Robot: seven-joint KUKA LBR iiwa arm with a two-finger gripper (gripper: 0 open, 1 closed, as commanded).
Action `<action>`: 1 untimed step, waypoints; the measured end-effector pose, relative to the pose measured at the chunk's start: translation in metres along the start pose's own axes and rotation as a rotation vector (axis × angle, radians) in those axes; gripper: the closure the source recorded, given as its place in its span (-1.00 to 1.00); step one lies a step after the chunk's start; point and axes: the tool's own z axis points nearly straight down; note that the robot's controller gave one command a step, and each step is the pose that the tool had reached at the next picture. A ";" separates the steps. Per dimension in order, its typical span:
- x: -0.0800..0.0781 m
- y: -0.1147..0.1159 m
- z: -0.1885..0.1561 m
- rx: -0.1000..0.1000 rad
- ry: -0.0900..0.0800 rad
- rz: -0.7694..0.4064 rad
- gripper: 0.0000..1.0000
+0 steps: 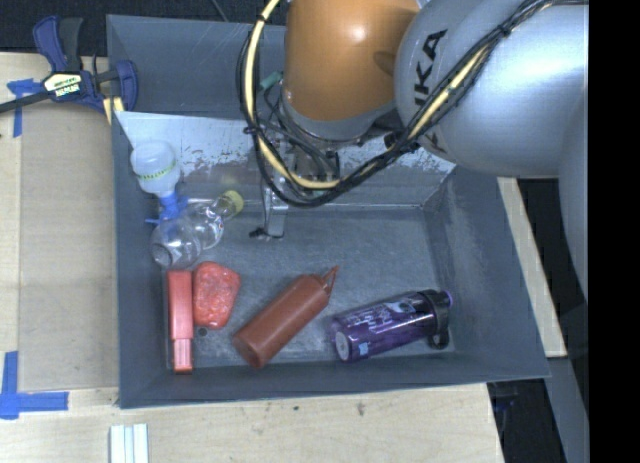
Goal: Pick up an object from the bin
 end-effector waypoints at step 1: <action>0.000 -0.001 -0.003 -0.001 -0.004 0.001 -1.00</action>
Offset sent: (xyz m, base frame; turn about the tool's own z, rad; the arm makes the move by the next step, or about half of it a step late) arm -0.0414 -0.0161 -0.0899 -0.0215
